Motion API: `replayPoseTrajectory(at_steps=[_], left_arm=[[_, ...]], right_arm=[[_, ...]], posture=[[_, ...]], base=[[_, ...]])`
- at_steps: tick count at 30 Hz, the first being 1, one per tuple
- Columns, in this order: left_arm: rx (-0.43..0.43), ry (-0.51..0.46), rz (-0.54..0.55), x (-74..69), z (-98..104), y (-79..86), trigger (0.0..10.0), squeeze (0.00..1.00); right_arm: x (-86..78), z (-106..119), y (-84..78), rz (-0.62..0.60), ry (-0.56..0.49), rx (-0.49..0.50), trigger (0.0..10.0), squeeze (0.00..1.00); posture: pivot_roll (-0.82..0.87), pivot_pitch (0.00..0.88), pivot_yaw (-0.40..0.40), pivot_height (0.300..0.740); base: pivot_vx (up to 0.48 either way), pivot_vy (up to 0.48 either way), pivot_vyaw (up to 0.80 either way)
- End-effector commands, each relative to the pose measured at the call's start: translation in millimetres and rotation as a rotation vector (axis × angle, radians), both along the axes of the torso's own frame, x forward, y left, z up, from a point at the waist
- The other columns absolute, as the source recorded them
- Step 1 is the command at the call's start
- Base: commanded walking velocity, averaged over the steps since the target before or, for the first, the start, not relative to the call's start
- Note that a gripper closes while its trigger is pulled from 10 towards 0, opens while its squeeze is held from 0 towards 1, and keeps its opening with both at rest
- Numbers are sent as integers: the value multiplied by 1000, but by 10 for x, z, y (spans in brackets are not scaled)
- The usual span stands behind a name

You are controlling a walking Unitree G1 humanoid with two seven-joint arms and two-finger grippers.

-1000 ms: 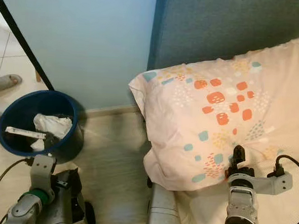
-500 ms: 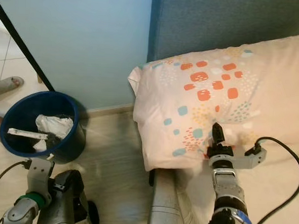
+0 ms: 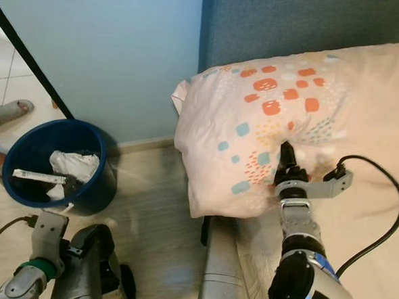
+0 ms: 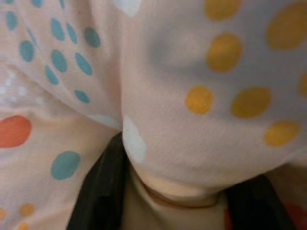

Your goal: Clean up the room

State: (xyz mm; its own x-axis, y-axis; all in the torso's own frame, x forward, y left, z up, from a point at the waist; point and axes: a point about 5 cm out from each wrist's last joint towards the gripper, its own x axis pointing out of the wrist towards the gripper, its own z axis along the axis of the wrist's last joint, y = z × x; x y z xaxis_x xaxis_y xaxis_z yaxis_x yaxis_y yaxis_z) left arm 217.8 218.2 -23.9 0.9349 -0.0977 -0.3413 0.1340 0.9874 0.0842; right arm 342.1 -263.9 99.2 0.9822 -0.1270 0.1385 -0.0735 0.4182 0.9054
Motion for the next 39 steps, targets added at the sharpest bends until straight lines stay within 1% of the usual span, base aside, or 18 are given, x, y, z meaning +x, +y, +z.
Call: replayPoseTrajectory(at_steps=[1,2,4,17,24,25,28,29,30,31,32,33,34,35,36,37,38,39], left_arm=[[9,40,5,-107,-70,28,10000,0],[10,39,7,-105,-69,30,10000,0],[10,39,9,-103,-69,31,10000,0],[10,38,12,-88,-61,31,10000,0],[9,38,12,-57,-56,16,10000,0],[7,37,12,-44,-53,5,10000,0],[6,37,11,-32,-52,-6,10000,0],[2,36,12,-16,-51,-24,10000,0],[-1,37,12,-4,-51,-37,10000,0],[-7,35,11,16,-47,-61,10000,0],[-7,35,11,16,-47,-61,10000,0],[-11,34,8,33,-45,-85,10000,0],[-13,33,2,45,-44,-106,10000,0],[-13,33,2,45,-44,-106,10000,0],[-15,32,0,59,-41,-122,10000,0],[-15,32,0,59,-41,-122,10000,0],[-17,30,1,77,-35,-132,10000,0],[-17,30,1,77,-35,-132,10000,0]], right_arm=[[34,26,63,28,-23,5,0,0],[68,123,21,12,-58,0,0,0],[80,160,8,7,-73,-1,0,0],[124,272,-30,-8,-105,-25,0,0],[185,467,-90,-25,-142,-114,0,0],[212,566,-129,-39,-138,-187,0,0],[235,658,-171,-61,-133,-246,0,0],[268,835,-255,-108,-124,-359,0,0],[284,956,-308,-144,-120,-433,0,0],[318,1193,-402,-193,-112,-532,0,0],[318,1193,-402,-193,-112,-532,0,0],[335,1403,-486,-246,-99,-615,0,0],[341,1615,-561,-291,-106,-641,0,0],[341,1615,-561,-291,-106,-641,0,0],[333,1868,-639,-346,-117,-676,0,0],[333,1868,-639,-346,-117,-676,0,0],[303,2151,-717,-405,-149,-673,0,0],[303,2151,-717,-405,-149,-673,0,0]], posture=[[-29,252,103,560],[-29,249,99,560],[-29,249,99,560],[-30,241,95,560],[-41,224,87,560],[-45,223,85,560],[-48,218,83,560],[-53,210,76,560],[-57,205,75,560],[-64,199,76,560],[-64,199,76,560],[-70,195,75,560],[-70,195,75,560],[-70,195,75,560],[-77,187,70,560],[-77,187,70,560],[-80,181,67,560],[-80,181,67,560]], base=[[0,0,0],[0,0,0],[0,0,0],[0,0,0],[0,0,0],[0,0,0],[0,0,0],[0,0,0],[0,0,0],[0,0,0],[0,0,0],[0,0,0],[0,0,0],[0,0,0],[0,0,0],[0,0,0],[0,0,0],[0,0,0]])
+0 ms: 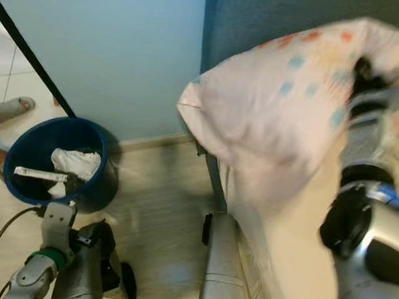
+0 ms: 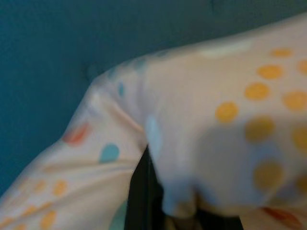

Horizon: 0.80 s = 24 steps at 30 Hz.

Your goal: Clean up the room

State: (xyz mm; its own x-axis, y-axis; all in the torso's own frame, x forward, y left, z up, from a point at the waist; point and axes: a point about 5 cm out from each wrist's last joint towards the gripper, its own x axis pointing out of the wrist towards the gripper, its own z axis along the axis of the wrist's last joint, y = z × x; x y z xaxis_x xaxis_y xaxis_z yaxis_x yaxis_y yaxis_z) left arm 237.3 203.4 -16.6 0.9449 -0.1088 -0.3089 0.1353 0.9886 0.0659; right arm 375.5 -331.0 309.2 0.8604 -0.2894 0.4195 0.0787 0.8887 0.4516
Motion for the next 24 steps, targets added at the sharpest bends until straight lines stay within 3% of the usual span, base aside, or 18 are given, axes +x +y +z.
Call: replayPoseTrajectory(at_steps=[1,2,3,4,6,9,11,14,17,20,24], left_arm=[[5,60,6,-106,-105,10,10000,0],[5,60,6,-106,-105,10,10000,0],[4,56,8,-96,-98,8,10000,0],[4,56,8,-96,-98,8,10000,0],[7,47,12,-108,-92,25,10000,0],[7,47,12,-108,-92,25,10000,0],[12,49,15,-148,-104,48,10000,0],[15,56,23,-194,-124,80,10000,0],[15,55,22,-195,-122,82,10000,0],[10,57,27,-219,-135,84,10000,0],[5,70,20,-274,-171,56,10000,0]], right_arm=[[-77,286,-110,-72,-60,-19,0,0],[-77,286,-110,-72,-60,-19,0,0],[-155,542,-190,-114,-118,-15,0,0],[-155,542,-190,-114,-118,-15,0,0],[-476,1060,-444,-198,-322,34,0,0],[-476,1060,-444,-198,-322,34,0,0],[-739,1237,-649,-260,-456,72,0,0],[-840,1058,-822,-318,-446,75,0,0],[-822,982,-836,-334,-403,54,0,0],[-804,690,-909,-400,-246,-51,0,0],[-854,447,-1009,-455,-131,-119,0,0]], posture=[[-78,177,65,560],[-78,177,65,560],[-74,176,63,560],[-74,176,63,560],[-56,176,64,560],[-56,176,64,560],[-38,175,71,560],[-32,180,80,560],[-30,182,79,560],[-25,191,82,560],[-27,199,92,560]], base=[[0,0,0],[0,0,0],[0,0,0],[0,0,0],[0,0,0],[0,0,0],[0,0,0],[0,0,0],[0,0,0],[0,0,0],[0,0,0]])
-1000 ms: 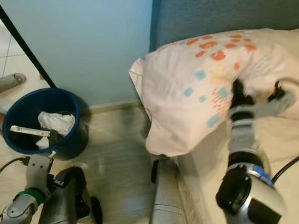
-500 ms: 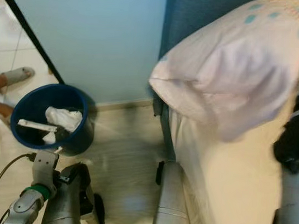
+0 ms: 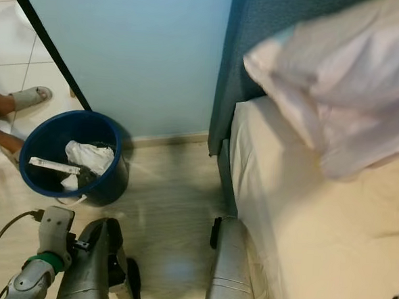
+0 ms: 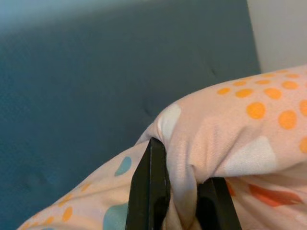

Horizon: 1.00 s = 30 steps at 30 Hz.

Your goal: Clean up the room

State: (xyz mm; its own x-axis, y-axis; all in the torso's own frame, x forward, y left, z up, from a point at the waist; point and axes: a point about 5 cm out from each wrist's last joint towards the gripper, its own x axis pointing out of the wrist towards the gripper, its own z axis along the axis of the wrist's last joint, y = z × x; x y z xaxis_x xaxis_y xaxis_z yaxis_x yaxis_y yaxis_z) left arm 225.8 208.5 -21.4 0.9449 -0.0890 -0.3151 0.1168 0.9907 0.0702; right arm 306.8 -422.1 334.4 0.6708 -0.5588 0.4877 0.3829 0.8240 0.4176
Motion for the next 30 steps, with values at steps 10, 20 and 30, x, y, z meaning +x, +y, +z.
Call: replayPoseTrajectory(at_steps=[10,20,30], left_arm=[[-1,91,-31,-268,-178,-25,10000,0],[-10,98,-54,-265,-175,-36,10000,0],[-43,110,-88,-251,-185,-111,10000,0]], right_arm=[[-172,-564,-172,-72,191,-21,10000,0],[-131,-990,-163,-198,651,-95,10000,588],[-217,-1043,-249,-301,784,-118,10000,1000]], posture=[[-21,244,119,560],[-28,246,122,560],[-37,236,119,560]], base=[[0,0,0],[0,0,0],[0,0,0]])
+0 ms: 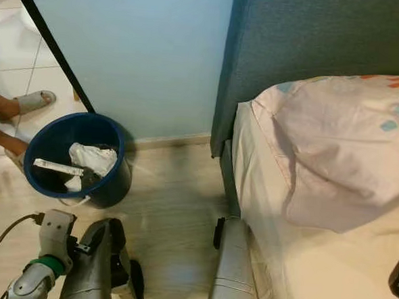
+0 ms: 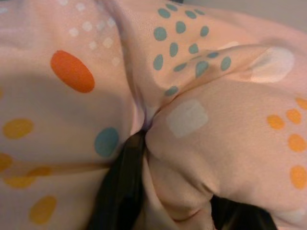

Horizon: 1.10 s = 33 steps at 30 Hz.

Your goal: Clean up the room

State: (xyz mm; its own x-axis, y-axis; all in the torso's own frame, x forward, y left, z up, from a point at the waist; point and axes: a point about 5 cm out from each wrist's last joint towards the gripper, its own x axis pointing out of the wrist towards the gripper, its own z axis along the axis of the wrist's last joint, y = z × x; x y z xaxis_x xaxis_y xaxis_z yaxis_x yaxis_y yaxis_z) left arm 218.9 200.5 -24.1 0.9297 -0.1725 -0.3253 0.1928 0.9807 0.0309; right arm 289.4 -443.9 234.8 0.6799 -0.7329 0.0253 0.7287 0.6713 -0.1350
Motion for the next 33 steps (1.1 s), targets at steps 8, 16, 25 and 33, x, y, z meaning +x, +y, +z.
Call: replayPoseTrajectory(at_steps=[8,16,25,33], left_arm=[[-87,107,-54,-118,-130,-67,10000,0],[-10,125,-110,-68,-97,49,10000,0],[79,141,-153,-13,-51,181,10000,0],[146,117,-226,130,89,279,10000,0]], right_arm=[[-112,-58,-105,-92,218,-52,10000,1000],[-239,-235,-168,-48,500,-80,10000,1000],[-477,-150,-346,-62,705,-140,10000,1000],[-453,384,-364,-119,785,-328,10000,1000]], posture=[[-44,212,104,560],[-61,186,80,560],[-79,156,86,560],[-80,139,86,560]], base=[[0,0,0],[0,0,0],[0,0,0],[0,0,0]])
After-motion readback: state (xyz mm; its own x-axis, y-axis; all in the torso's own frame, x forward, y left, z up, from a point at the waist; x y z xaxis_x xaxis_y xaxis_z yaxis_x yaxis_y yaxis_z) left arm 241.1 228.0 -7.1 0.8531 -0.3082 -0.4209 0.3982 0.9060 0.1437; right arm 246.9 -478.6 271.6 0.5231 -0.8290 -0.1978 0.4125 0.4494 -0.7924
